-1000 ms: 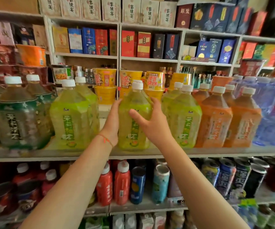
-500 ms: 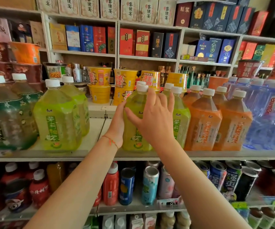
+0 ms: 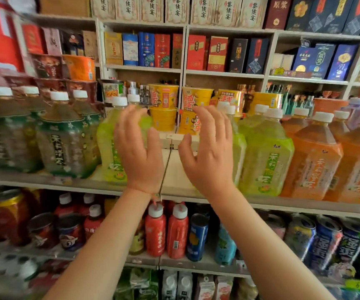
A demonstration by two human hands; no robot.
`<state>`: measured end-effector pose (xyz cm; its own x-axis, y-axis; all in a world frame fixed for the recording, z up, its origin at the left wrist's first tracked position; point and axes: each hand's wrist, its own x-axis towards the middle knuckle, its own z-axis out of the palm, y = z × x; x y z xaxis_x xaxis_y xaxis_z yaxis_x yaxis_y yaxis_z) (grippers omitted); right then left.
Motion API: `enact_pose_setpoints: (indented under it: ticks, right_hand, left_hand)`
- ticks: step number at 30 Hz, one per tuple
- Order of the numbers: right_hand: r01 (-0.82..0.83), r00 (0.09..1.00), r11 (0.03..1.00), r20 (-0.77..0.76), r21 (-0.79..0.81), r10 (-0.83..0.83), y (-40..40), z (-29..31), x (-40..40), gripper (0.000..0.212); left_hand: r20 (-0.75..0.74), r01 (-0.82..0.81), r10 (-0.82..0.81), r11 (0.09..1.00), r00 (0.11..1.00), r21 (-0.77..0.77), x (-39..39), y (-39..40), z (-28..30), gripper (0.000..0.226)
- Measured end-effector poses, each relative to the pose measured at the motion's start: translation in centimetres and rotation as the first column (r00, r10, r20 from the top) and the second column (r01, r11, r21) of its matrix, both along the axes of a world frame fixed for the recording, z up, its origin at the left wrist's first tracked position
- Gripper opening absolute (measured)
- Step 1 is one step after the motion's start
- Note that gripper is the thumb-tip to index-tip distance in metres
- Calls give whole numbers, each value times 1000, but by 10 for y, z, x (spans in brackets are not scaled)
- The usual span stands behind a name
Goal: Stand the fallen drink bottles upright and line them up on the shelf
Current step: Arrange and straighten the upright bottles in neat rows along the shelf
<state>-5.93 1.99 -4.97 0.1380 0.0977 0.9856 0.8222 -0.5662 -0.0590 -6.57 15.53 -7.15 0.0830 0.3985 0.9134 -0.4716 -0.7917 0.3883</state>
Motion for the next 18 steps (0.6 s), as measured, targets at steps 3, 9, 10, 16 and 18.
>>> enact_pose_setpoints:
  ticks: [3,9,10,16,18]
  right_hand:
    - [-142,957,988,-261,-53,124,39,-4,-7,43]
    - [-314,731,949,-635,11,249,108,-6,2,76]
    - [-326,721,944,-636,42,277,116,-5,4,78]
    - [-318,744,946,-602,60,288,138,9,15,82]
    - [-303,790,953,-554,21,263,135,12,15,86]
  left_hand:
    - [-156,119,-176,940,972,-319,-11,47,5,49]
    - [-112,429,-849,369,516,-825,0,119,12,50]
    - [-106,452,-893,321,438,-832,3,125,11,51]
    - [28,561,-980,89,196,-823,24,136,8,49]
    - [27,577,-986,74,164,-814,30,130,7,50]
